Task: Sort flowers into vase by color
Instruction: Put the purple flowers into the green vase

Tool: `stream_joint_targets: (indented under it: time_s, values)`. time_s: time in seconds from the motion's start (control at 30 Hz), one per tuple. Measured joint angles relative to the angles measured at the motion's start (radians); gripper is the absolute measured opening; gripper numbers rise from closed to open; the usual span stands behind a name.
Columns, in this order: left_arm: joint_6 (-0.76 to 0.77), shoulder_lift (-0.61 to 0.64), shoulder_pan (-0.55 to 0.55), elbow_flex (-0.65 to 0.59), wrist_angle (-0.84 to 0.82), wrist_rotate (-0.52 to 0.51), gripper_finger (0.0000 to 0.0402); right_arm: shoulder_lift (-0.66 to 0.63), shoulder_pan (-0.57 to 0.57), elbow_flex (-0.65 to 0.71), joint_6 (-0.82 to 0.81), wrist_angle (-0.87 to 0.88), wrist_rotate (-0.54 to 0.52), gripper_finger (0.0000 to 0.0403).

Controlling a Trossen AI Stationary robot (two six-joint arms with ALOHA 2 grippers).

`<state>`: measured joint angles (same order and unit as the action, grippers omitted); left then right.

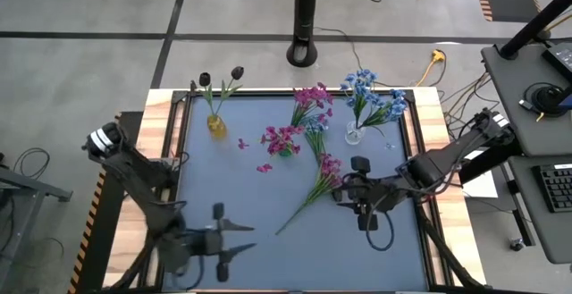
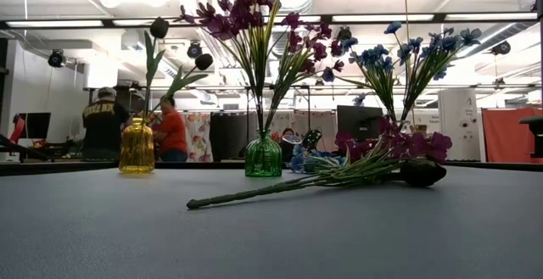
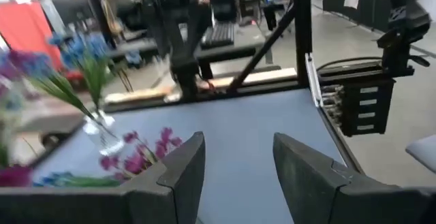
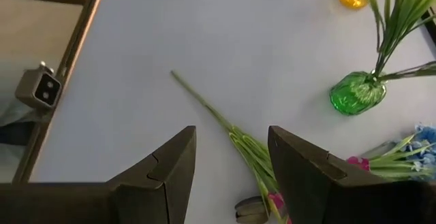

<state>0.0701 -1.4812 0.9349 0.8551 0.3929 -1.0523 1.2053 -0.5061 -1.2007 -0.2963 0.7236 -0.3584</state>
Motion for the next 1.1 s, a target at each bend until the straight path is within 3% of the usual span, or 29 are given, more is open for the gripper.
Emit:
stream_joint_targets:
  time_s: [0.17,0.43,0.7,0.9,1.1]
  values:
    - [0.150,-0.067,-0.116,0.000,-0.065,0.094,0.0158,0.000,0.000,-0.013,0.019,-0.003,0.000,0.0176]
    - [0.199,-0.251,-0.229,0.000,0.024,0.092,0.0158,0.000,0.000,-0.014,0.034,-0.004,-0.006,0.0176]
    - [0.209,-0.394,-0.277,0.011,0.188,-0.056,0.0161,0.000,0.000,-0.010,0.035,-0.026,-0.008,0.0206]
    - [0.212,-0.480,-0.336,0.040,0.267,-0.042,0.0194,0.000,0.000,-0.010,0.035,-0.026,-0.008,0.0235]
    - [0.200,-0.600,-0.410,0.160,0.261,0.071,0.0232,0.000,0.000,-0.008,0.019,-0.026,-0.008,0.0256]
